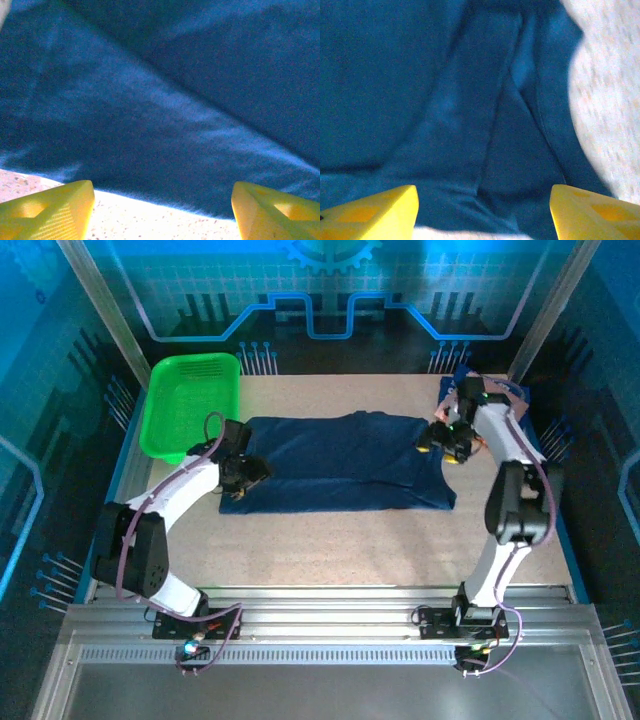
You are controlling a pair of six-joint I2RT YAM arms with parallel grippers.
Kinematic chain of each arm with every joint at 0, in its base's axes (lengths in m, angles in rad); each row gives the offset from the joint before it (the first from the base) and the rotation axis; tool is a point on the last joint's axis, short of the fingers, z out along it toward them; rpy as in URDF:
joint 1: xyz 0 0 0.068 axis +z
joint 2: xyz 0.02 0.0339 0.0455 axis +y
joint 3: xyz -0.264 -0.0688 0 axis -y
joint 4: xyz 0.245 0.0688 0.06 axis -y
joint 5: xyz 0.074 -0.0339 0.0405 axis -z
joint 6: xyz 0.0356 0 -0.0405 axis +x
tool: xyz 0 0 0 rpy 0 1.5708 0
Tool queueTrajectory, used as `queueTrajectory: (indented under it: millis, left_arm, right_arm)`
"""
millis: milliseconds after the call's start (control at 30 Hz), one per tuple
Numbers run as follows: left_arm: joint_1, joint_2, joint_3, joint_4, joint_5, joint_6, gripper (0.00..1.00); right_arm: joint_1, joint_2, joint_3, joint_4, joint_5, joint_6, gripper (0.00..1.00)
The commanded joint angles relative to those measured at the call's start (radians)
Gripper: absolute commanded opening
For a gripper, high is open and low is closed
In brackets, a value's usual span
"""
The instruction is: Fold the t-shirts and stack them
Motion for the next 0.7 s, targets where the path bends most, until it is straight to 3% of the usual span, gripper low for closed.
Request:
queueTrajectory:
  millis: [0, 100, 300, 467, 600, 667]
  left_arm:
    - [-0.019, 0.03, -0.026, 0.1, 0.063, -0.027, 0.73]
    - [-0.015, 0.085, -0.02, 0.126, 0.06, -0.039, 0.71]
    - [-0.003, 0.191, 0.056, 0.087, 0.0, -0.03, 0.67]
    - [0.063, 0.222, 0.017, 0.079, -0.031, -0.046, 0.63]
    - [0.119, 0.216, -0.032, 0.071, -0.052, -0.025, 0.6]
    - [0.135, 0.212, -0.047, 0.062, -0.06, -0.014, 0.59]
  right_arm:
    - [-0.027, -0.085, -0.198, 0.049, -0.005, 0.007, 0.7]
    - [-0.057, -0.093, -0.314, 0.121, -0.011, 0.041, 0.66]
    - [-0.062, -0.011, -0.335, 0.175, 0.016, 0.065, 0.57]
    - [-0.095, 0.028, -0.332, 0.178, 0.103, 0.12, 0.22]
    - [-0.137, -0.041, -0.366, 0.163, 0.14, 0.133, 0.07]
    - [-0.151, -0.085, -0.388, 0.145, 0.142, 0.133, 0.05]
